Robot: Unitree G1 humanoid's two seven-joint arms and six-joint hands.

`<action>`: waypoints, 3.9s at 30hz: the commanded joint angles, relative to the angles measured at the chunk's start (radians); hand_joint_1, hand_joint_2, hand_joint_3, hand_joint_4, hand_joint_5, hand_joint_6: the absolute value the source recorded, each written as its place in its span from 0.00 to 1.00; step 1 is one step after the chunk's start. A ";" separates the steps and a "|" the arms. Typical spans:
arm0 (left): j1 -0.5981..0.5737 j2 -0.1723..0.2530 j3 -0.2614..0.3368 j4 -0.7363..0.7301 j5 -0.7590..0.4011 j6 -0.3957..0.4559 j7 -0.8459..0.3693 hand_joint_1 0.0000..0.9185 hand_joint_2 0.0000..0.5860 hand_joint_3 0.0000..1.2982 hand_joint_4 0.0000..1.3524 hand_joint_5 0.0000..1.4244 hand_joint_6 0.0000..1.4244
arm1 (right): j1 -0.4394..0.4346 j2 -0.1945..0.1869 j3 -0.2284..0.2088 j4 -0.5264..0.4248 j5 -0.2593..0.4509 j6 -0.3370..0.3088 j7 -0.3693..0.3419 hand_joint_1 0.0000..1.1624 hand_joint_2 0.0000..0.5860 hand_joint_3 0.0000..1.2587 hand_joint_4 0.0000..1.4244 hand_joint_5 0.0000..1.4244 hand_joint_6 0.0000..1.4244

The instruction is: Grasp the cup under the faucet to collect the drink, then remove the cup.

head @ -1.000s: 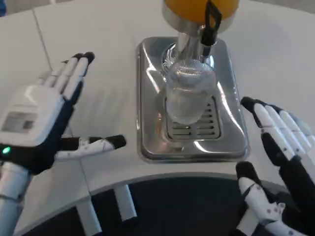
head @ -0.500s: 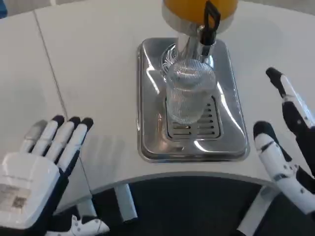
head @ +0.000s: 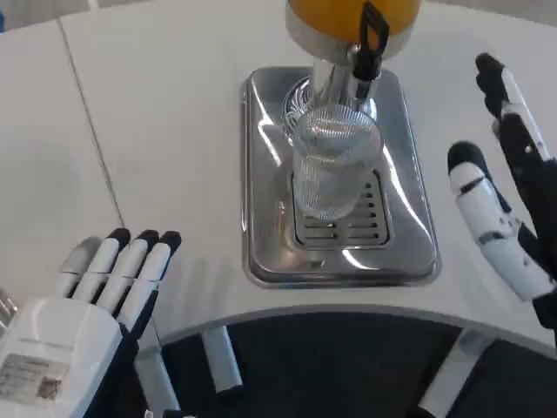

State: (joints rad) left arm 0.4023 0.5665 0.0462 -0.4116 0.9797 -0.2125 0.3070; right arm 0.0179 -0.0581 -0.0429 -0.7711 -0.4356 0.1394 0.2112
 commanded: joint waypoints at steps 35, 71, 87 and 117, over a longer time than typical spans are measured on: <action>0.046 -0.056 0.030 -0.015 -0.022 -0.017 -0.009 0.00 0.02 0.00 0.00 0.00 0.03 | -0.328 0.107 0.146 0.248 0.095 0.079 -0.196 0.12 0.87 0.00 0.00 0.00 0.02; 0.033 -0.051 0.057 0.025 -0.050 -0.060 0.004 0.00 0.03 0.00 0.00 0.00 0.03 | -0.433 0.017 0.237 0.235 0.129 0.248 -0.112 0.06 0.86 0.00 0.00 0.00 0.00; 0.022 -0.069 0.050 0.028 -0.049 -0.055 0.003 0.00 0.03 0.00 0.00 0.00 0.03 | -0.452 -0.021 0.264 0.232 0.093 0.266 -0.084 0.06 0.86 0.00 0.00 0.00 0.00; -0.083 -0.104 0.008 0.082 -0.053 -0.022 -0.008 0.00 0.03 0.00 0.00 0.00 0.04 | -0.677 -0.124 0.512 0.128 -0.518 0.532 0.309 0.00 0.88 0.05 0.00 0.00 0.03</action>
State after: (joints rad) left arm 0.3320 0.4726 0.0632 -0.3489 0.9419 -0.2450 0.3070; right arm -0.6314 -0.2033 0.4306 -0.6359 -0.9314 0.6905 0.4750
